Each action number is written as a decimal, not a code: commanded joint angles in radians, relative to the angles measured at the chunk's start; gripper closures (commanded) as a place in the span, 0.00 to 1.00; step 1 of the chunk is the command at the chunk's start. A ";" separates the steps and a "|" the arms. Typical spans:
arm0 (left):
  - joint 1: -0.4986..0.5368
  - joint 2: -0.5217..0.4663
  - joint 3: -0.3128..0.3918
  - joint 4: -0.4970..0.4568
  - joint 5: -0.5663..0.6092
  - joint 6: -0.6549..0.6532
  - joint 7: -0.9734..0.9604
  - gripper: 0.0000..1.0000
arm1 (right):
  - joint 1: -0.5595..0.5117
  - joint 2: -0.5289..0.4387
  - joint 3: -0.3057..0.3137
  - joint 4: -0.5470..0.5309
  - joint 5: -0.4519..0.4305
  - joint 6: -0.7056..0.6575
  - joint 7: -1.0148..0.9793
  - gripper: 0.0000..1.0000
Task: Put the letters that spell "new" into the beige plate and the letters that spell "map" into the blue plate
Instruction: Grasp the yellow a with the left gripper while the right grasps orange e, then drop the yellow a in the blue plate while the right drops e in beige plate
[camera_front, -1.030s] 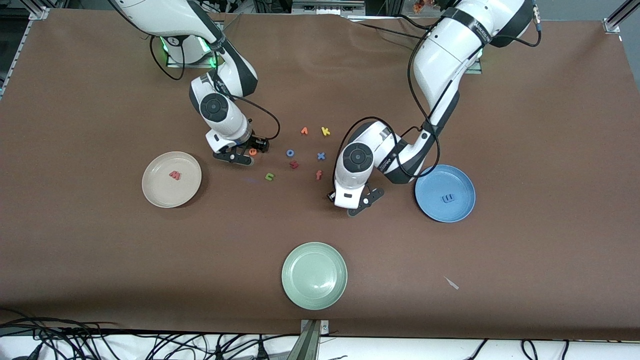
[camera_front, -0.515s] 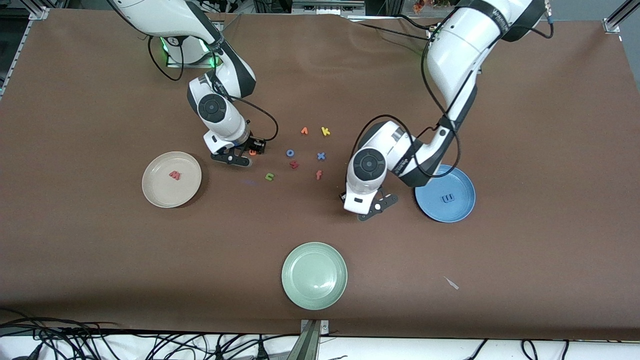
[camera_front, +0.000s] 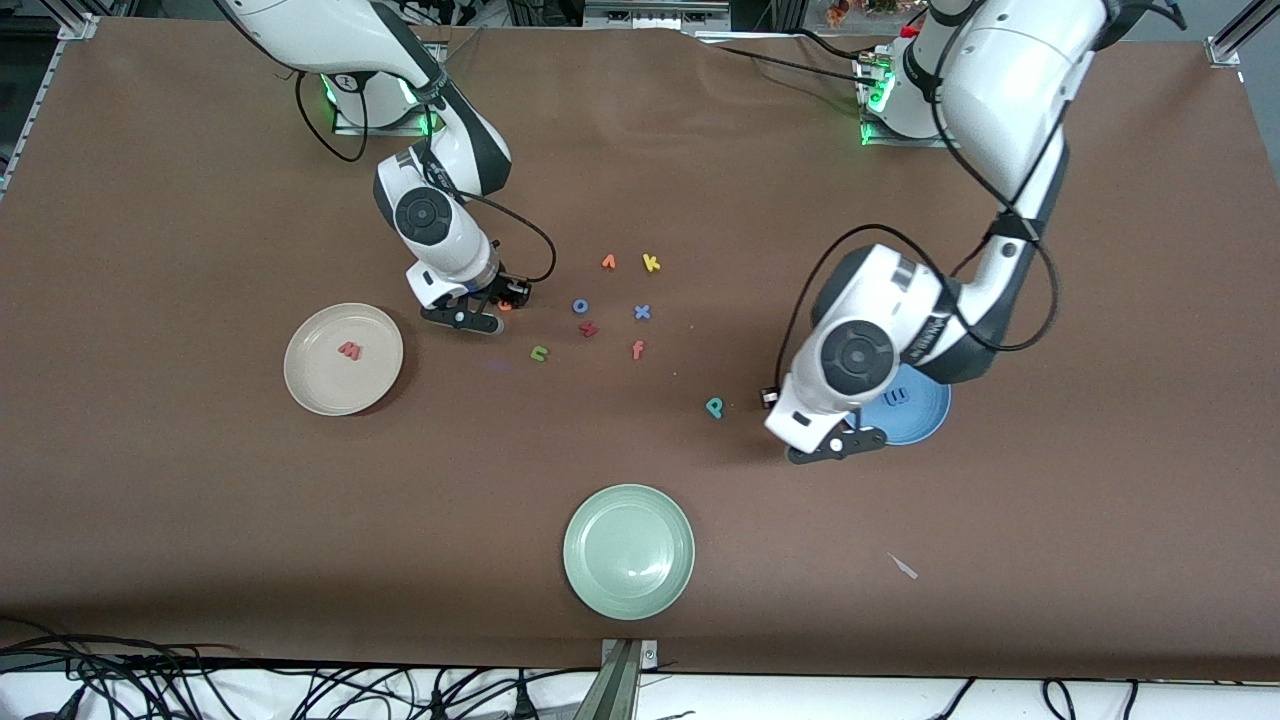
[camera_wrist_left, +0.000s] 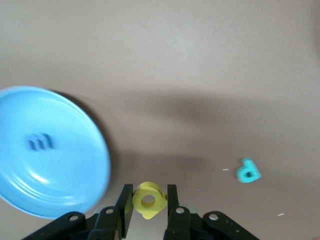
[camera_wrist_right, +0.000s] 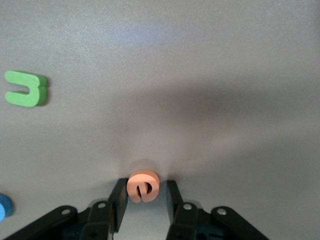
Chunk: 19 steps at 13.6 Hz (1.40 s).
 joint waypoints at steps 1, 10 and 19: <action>0.069 -0.082 -0.006 -0.123 0.021 -0.003 0.184 0.93 | -0.007 0.018 0.002 0.001 -0.011 0.030 -0.002 0.66; 0.186 -0.180 -0.010 -0.450 0.021 0.267 0.341 0.34 | -0.008 -0.031 -0.046 0.200 -0.021 -0.338 -0.062 0.75; 0.173 -0.182 -0.013 -0.395 0.020 0.228 0.331 0.00 | -0.014 0.000 -0.297 0.306 -0.072 -0.470 -0.526 0.73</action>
